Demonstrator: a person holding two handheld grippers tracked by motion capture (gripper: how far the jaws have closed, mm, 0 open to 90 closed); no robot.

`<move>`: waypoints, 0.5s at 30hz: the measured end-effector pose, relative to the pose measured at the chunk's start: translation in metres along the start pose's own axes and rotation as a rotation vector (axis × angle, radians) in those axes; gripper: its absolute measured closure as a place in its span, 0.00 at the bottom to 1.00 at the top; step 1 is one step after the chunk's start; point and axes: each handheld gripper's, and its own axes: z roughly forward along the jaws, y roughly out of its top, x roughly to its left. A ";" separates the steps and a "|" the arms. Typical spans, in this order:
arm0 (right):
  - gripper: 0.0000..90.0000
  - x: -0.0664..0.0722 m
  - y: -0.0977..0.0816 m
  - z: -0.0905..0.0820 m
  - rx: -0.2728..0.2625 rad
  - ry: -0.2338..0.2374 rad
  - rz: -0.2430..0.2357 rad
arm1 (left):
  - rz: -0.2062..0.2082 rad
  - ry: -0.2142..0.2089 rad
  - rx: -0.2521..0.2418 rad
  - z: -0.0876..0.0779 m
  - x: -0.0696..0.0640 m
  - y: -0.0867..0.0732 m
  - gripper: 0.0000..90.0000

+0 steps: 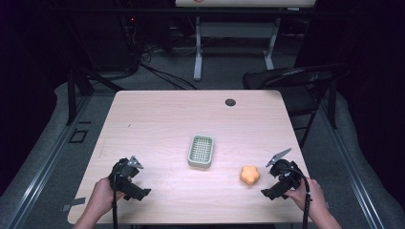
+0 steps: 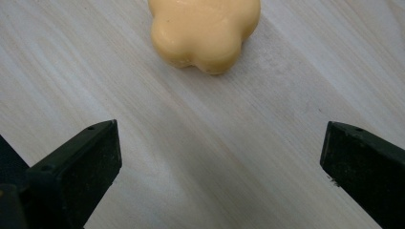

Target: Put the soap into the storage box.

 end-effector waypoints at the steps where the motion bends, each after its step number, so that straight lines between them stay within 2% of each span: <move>1: 0.00 -0.001 0.001 -0.001 0.019 -0.006 -0.017 | 0.002 0.001 -0.001 0.000 0.000 0.000 0.00; 15: 0.00 0.003 0.005 -0.002 0.008 0.014 -0.027 | -0.001 0.005 -0.002 -0.001 0.000 -0.001 0.00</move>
